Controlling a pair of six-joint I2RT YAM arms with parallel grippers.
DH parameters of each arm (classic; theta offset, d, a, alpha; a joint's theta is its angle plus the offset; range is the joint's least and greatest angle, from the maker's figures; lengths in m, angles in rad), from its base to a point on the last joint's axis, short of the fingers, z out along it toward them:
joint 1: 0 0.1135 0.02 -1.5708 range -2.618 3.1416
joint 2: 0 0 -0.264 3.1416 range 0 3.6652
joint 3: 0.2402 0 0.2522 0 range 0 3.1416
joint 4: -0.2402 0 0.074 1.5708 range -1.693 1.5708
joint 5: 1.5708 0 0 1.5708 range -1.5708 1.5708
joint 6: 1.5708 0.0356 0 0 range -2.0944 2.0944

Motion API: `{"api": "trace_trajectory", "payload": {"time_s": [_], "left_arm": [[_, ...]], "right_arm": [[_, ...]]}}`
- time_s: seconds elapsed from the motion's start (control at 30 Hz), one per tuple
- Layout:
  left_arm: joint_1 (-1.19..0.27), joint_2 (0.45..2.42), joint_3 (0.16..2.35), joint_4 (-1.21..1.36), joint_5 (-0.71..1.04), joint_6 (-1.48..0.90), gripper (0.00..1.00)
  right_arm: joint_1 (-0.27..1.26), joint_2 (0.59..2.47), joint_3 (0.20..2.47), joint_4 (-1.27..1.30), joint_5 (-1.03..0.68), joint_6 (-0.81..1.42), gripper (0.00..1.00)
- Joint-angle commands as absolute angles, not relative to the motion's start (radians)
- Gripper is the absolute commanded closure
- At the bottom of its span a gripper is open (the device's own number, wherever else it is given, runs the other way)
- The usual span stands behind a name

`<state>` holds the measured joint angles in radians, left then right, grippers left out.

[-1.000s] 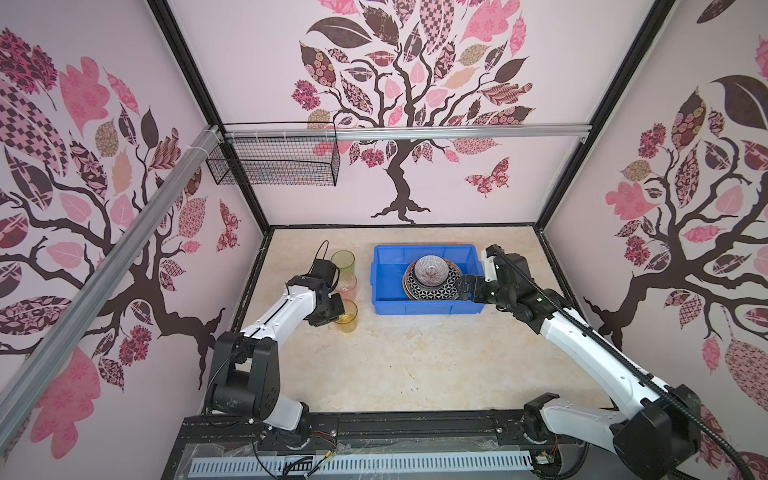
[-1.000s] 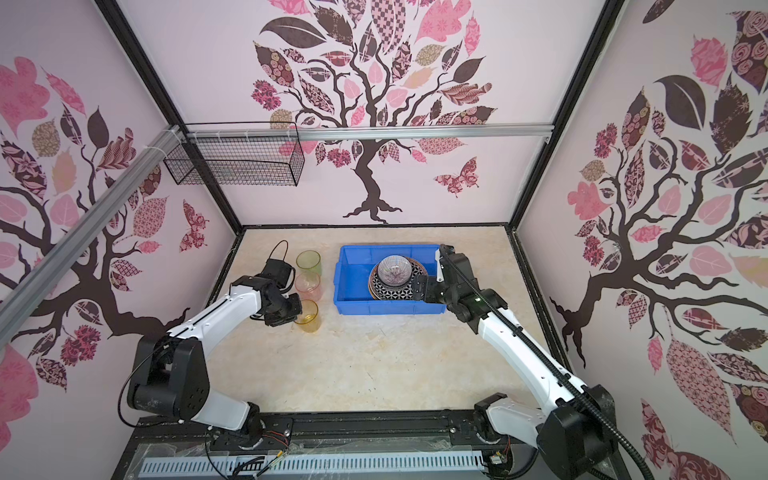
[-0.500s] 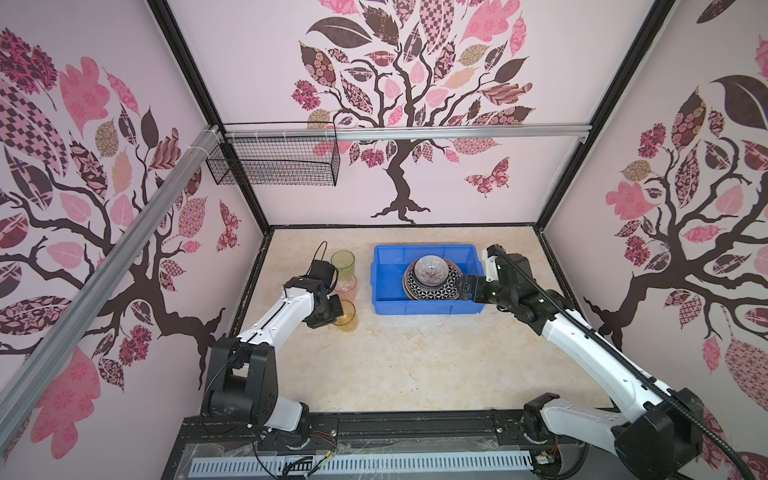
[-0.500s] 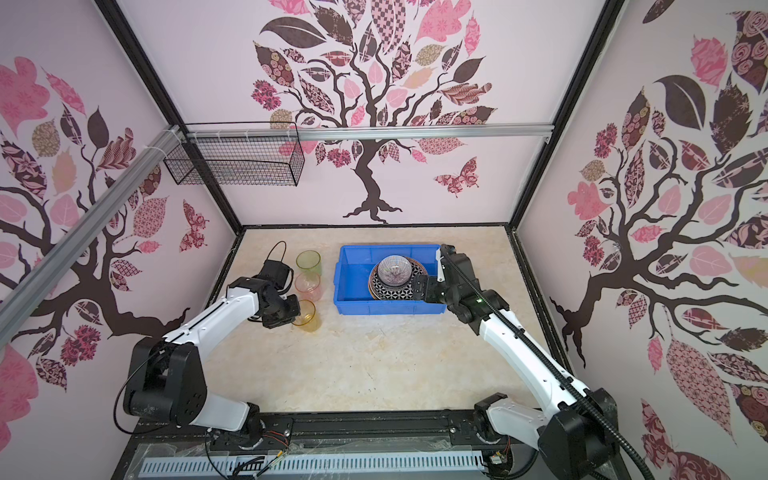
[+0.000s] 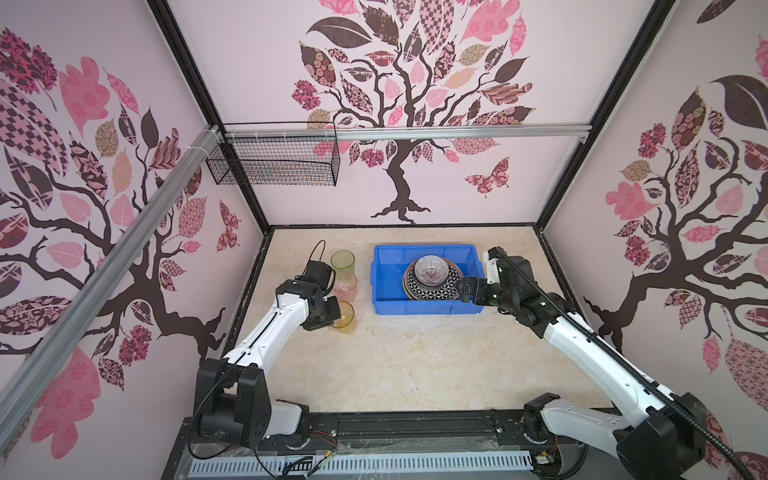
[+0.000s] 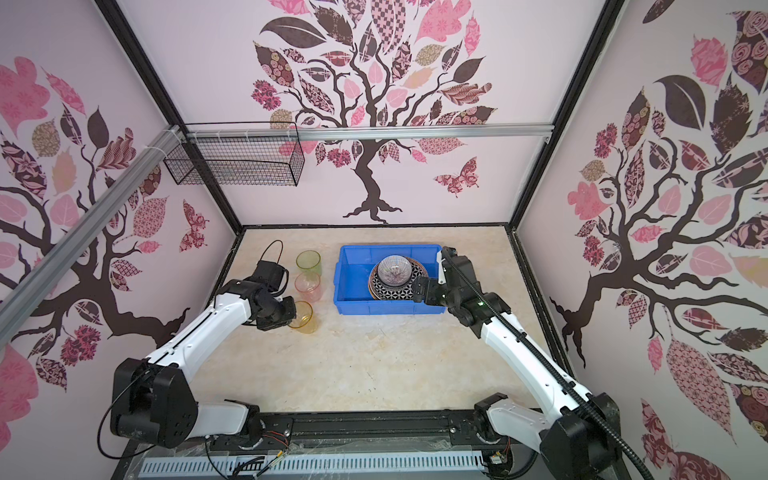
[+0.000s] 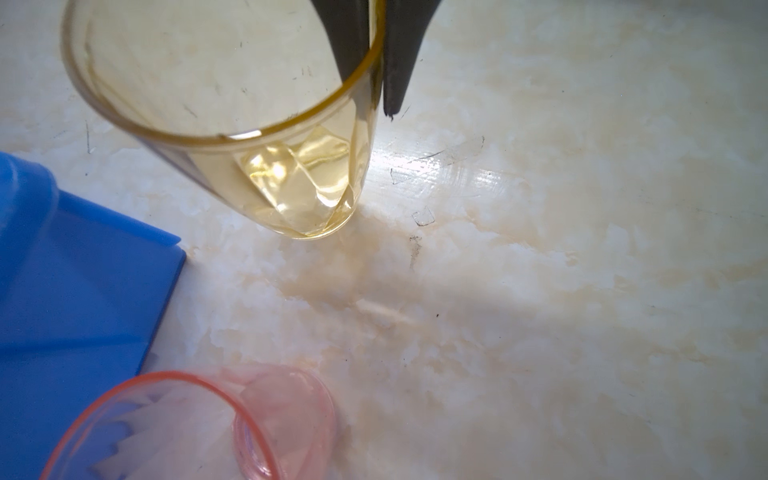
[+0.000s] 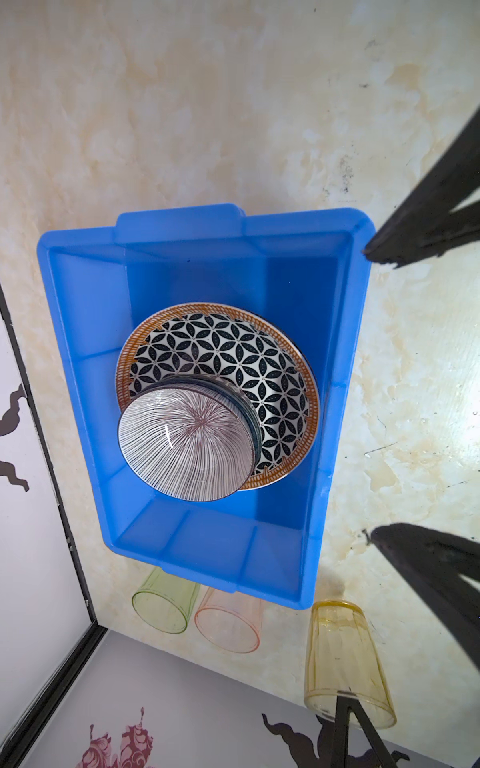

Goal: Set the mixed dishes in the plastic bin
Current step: 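Close the left gripper on the yellow cup's rim, then lift the yellow cup off the table with the left gripper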

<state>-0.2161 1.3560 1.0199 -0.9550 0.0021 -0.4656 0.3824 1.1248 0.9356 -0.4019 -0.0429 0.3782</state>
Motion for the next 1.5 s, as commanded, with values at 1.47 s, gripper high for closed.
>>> {"api": "trace_trajectory", "payload": {"time_s": [1.47], "left_arm": [[-0.347,1.405,1.357,-1.097,-0.043,-0.388,1.0]], "right_arm": [[0.377,1.14,0.908,-0.345,-0.046,0.388,0.0]]}}
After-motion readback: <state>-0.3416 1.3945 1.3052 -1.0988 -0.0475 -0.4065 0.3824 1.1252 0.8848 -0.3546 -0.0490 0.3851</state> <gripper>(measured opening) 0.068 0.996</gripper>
